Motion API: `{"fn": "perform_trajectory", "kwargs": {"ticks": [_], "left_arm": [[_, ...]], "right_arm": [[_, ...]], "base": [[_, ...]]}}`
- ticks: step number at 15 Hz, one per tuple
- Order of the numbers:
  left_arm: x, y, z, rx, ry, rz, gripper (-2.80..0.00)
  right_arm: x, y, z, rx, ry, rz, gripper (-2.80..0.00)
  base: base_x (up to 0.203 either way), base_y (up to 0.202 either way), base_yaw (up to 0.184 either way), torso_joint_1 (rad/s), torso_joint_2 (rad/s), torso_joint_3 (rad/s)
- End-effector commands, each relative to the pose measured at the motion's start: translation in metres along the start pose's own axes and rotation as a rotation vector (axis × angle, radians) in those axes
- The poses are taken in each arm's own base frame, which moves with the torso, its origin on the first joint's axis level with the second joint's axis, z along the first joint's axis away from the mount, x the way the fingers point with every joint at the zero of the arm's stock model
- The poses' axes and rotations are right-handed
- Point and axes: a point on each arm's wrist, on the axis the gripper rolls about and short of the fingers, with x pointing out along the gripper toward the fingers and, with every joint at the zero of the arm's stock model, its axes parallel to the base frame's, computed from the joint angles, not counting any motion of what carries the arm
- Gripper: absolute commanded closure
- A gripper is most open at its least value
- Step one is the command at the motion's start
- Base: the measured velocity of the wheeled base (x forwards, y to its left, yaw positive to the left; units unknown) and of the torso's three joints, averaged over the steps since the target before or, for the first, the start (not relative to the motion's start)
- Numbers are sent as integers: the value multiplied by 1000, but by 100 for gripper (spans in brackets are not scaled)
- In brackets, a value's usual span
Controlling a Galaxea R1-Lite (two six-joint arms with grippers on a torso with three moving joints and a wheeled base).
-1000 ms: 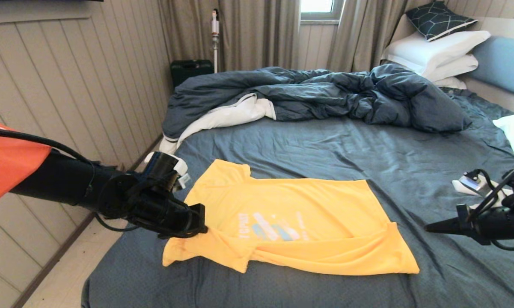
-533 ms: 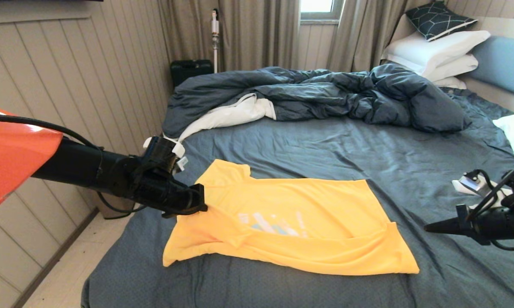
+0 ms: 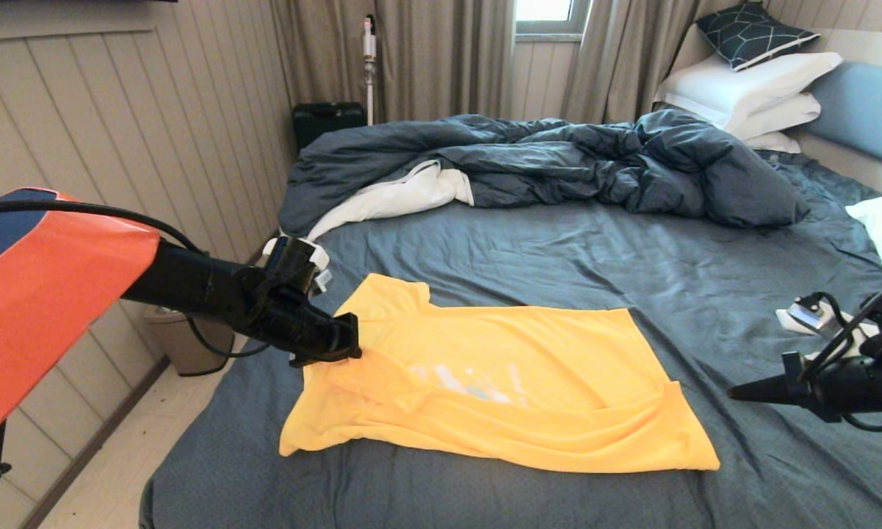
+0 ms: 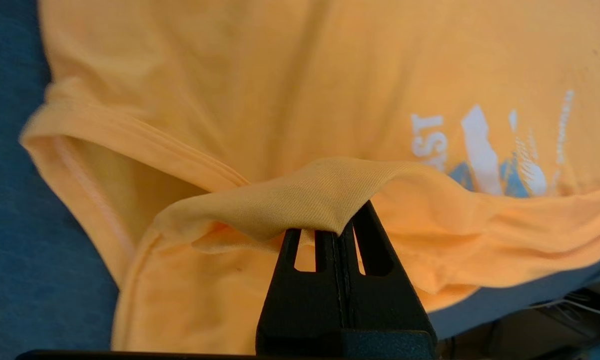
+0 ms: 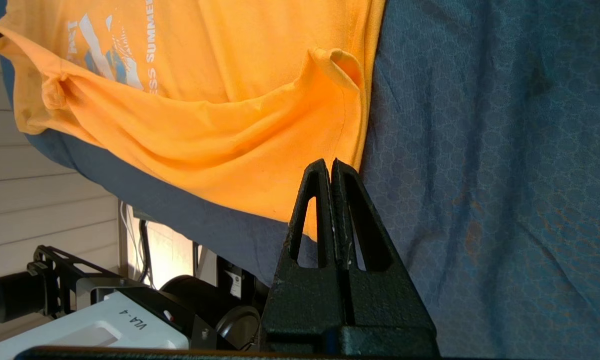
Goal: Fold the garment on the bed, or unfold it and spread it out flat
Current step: Fold the yellow T-shirt
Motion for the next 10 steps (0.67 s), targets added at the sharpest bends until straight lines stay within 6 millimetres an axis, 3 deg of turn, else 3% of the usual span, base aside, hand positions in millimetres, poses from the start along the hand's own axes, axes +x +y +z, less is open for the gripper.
{"fn": "perform_trajectory", "kwargs": {"ticks": [1,4,10], "left_arm": [[6,9,3,-18,5,13,0],[5,20,8,-20,3,2,0],[20,23,15,-20,2,-2,0]], "right_arm": [[-1,0,0,-1,-1,4,0],[0,0,0,-1,-1,4,0],[0,0,0,-1,-1,4,0]], "base": [[0,0,0,0,0,0],[0,0,0,0,0,0],[0,0,0,0,0,0]]}}
